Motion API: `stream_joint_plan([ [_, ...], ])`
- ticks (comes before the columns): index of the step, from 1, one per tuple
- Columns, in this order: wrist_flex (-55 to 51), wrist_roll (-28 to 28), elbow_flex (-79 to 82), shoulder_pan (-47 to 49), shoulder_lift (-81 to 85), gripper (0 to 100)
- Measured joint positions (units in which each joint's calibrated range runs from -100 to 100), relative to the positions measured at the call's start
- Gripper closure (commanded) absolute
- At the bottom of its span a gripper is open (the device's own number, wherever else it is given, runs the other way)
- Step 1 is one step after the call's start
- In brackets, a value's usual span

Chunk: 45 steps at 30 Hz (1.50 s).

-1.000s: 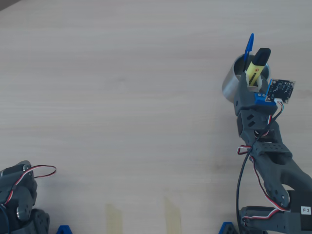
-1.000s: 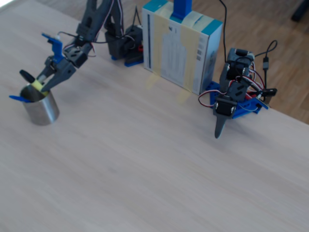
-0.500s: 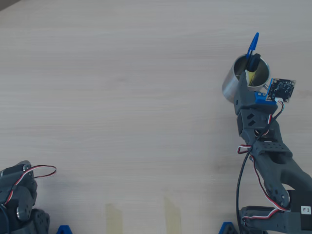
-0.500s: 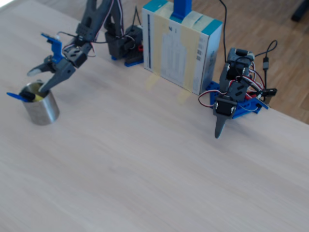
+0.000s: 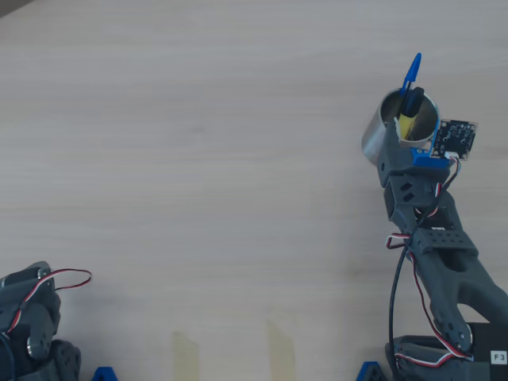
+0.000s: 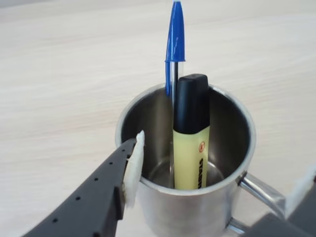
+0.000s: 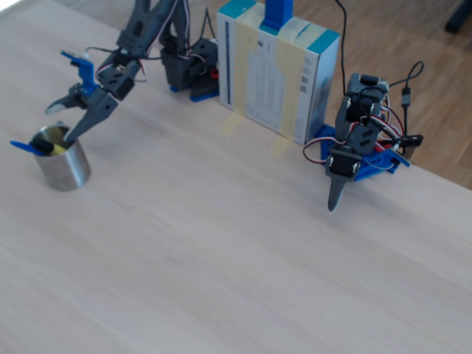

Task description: Grab the yellow pen and put it in the silver cup.

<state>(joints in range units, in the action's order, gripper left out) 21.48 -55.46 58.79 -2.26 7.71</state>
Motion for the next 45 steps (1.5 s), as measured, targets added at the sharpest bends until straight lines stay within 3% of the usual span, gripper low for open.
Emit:
stream_joint_plan([
  [20, -1.0, -2.0, -1.3, 2.3, 2.3, 55],
  [37, -27.8, -2.3, -1.3, 2.4, 23.2, 58],
  [45, -30.4, -2.3, 6.4, 2.4, 34.4, 58],
])
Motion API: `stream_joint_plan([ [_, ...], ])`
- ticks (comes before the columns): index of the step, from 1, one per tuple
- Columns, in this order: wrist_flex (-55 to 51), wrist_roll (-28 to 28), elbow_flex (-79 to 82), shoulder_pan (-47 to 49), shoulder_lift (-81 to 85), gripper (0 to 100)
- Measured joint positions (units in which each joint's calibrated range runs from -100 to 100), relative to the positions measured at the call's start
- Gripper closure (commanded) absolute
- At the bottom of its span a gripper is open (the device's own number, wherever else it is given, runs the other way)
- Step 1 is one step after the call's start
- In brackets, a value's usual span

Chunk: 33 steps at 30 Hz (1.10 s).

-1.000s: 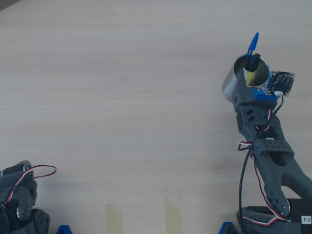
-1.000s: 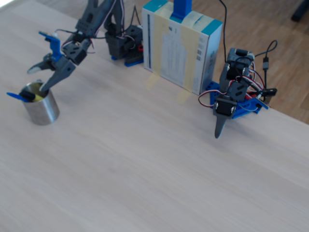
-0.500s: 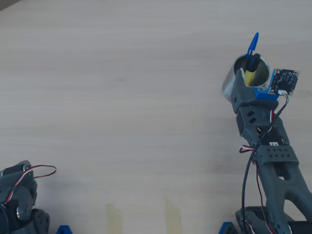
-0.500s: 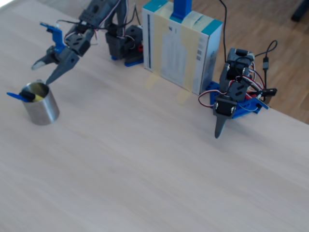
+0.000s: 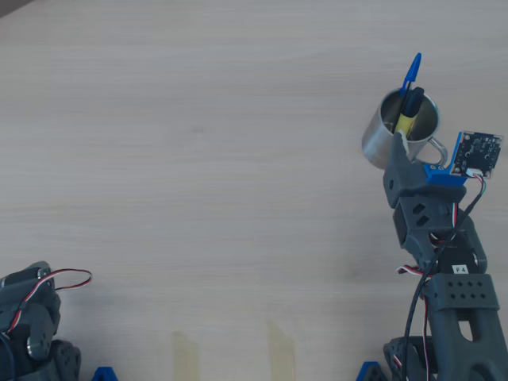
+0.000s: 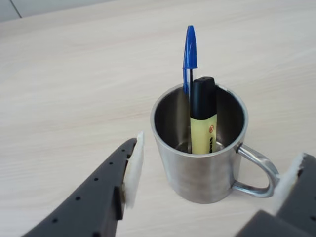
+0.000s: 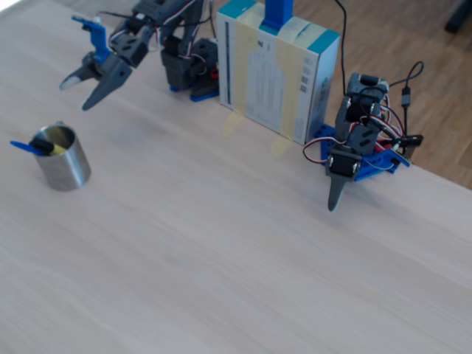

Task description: Grab the yellow pen and put it in the silver cup.

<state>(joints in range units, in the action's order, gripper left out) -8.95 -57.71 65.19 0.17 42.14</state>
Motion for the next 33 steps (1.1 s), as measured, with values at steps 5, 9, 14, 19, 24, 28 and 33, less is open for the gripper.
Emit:
stream_joint_plan([
  [5, 0.0, 0.0, 5.7, 0.0, 6.0, 58],
  [9, 0.0, 0.0, 10.8, 0.0, 11.3, 58],
  [14, -0.3, 0.0, 17.2, -1.5, 17.3, 58],
  [19, -0.3, 0.0, 23.3, -2.2, 22.8, 58],
  [24, -0.3, 0.0, 27.3, -2.5, 28.1, 58],
  [28, -0.3, 0.0, 30.2, -2.4, 30.8, 58],
  [33, -0.4, 0.0, 33.9, -2.5, 33.8, 58],
])
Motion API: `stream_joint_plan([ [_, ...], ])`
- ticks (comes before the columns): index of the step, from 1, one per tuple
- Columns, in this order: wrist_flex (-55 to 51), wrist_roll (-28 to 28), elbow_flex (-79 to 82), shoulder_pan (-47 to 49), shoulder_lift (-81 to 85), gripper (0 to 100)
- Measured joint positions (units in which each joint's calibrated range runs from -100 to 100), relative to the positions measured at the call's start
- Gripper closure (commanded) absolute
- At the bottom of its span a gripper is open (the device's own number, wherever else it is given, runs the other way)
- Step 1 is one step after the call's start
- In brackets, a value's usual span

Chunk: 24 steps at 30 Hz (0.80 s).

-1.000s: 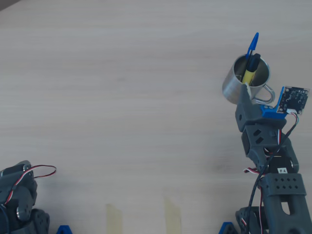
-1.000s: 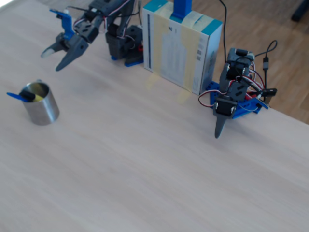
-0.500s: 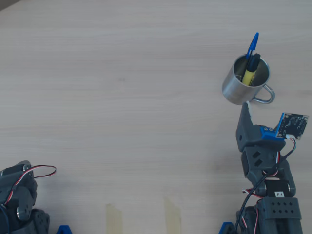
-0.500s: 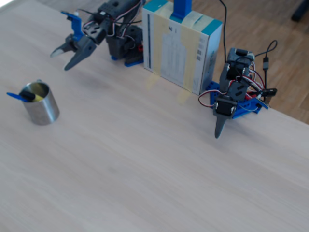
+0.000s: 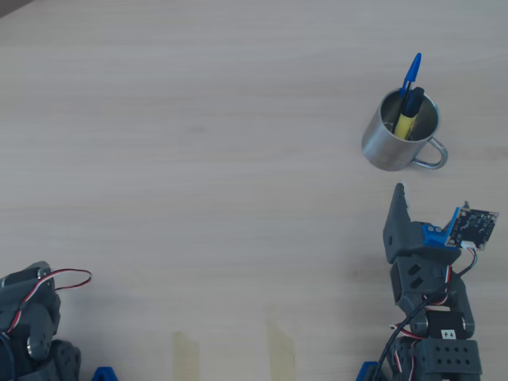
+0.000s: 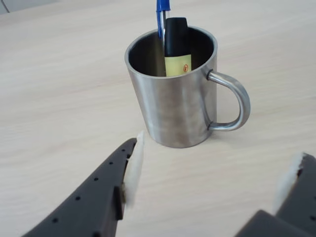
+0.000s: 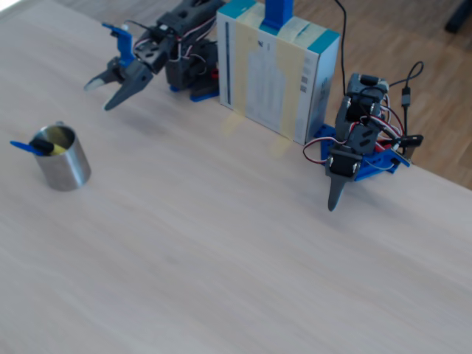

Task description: Grab the yellow pen and put it in the silver cup.

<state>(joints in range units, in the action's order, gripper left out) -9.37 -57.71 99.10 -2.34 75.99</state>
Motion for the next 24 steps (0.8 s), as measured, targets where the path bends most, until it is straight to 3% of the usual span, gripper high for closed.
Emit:
stream_joint_plan([
  [24, -23.2, 0.0, 0.2, -0.9, 16.1, 58],
])
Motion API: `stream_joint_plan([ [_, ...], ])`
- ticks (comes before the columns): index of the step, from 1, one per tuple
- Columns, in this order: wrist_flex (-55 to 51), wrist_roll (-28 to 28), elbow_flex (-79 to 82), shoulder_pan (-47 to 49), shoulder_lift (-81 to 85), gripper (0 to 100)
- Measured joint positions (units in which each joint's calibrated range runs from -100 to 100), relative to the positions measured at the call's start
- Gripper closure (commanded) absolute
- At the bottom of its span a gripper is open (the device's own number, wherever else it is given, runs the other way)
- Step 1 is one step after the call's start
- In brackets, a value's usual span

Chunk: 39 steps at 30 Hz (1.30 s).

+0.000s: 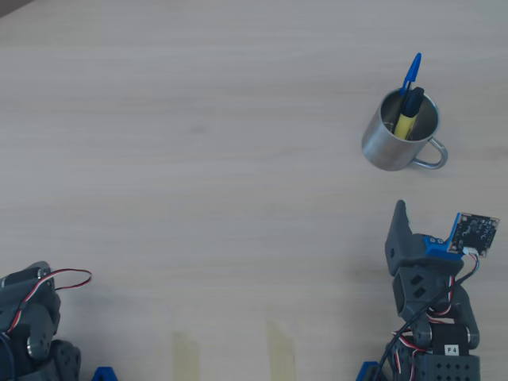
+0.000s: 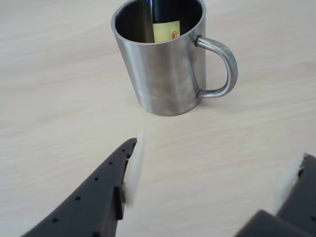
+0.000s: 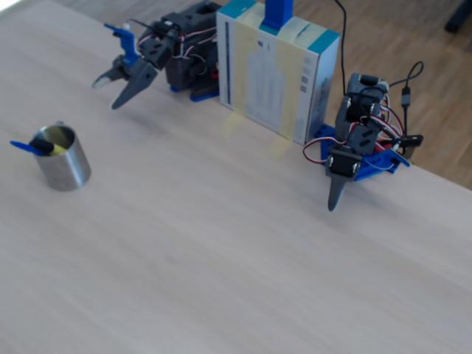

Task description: Grab the yellow pen and put it in the silver cup.

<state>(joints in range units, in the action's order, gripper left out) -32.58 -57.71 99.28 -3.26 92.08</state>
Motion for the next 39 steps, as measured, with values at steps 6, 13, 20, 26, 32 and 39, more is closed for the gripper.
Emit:
stream_joint_plan([
  [6, -6.6, 0.0, -0.1, 0.8, 3.4, 58],
  [13, -12.4, 0.0, -0.1, 1.5, 4.5, 58],
  [20, -18.7, 0.0, -0.1, 1.8, 4.5, 58],
  [26, -23.5, 0.0, -0.1, 1.8, 4.5, 58],
  [32, -29.3, 0.0, -0.1, 1.8, 4.5, 58],
  [39, -34.0, 0.1, -0.1, 1.8, 4.6, 58],
])
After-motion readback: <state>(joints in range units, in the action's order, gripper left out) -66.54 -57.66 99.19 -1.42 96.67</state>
